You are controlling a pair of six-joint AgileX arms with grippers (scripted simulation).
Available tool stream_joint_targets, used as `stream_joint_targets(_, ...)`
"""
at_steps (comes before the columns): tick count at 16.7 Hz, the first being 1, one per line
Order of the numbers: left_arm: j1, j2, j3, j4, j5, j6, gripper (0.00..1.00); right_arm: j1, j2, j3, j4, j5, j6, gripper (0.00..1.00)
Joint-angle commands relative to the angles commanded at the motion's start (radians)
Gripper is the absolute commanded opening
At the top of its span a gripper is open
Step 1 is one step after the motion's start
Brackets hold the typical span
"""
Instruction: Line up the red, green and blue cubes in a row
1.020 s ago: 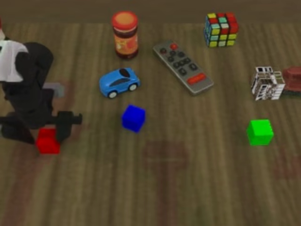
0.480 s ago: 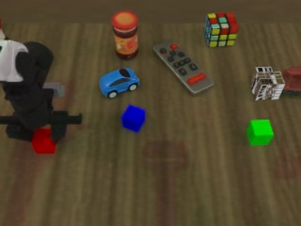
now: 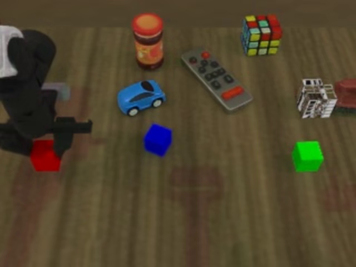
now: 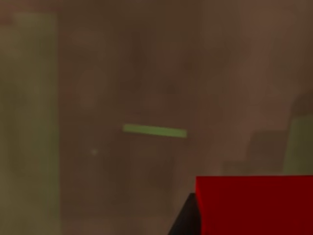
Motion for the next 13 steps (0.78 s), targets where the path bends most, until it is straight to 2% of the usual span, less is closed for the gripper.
stream_joint_targets(3, 0.006, -0.047, 0.047, -0.09, 0.0, 0.0, 0.0, 0.0, 0.0, 0.0, 0.0, 0.0, 0.0, 1.0)
stream_joint_targets(8, 0.0, -0.052, 0.051, -0.099, -0.001, -0.001, 0.0, 0.0, 0.0, 0.0, 0.0, 0.0, 0.0, 1.0)
stream_joint_targets(10, -0.036, -0.053, 0.056, -0.105, -0.002, -0.036, 0.0, 0.0, 0.0, 0.0, 0.0, 0.0, 0.0, 1.0)
stream_joint_targets(13, -0.151, -0.056, 0.065, -0.124, -0.004, -0.152, 0.0, 0.0, 0.0, 0.0, 0.0, 0.0, 0.0, 1.0)
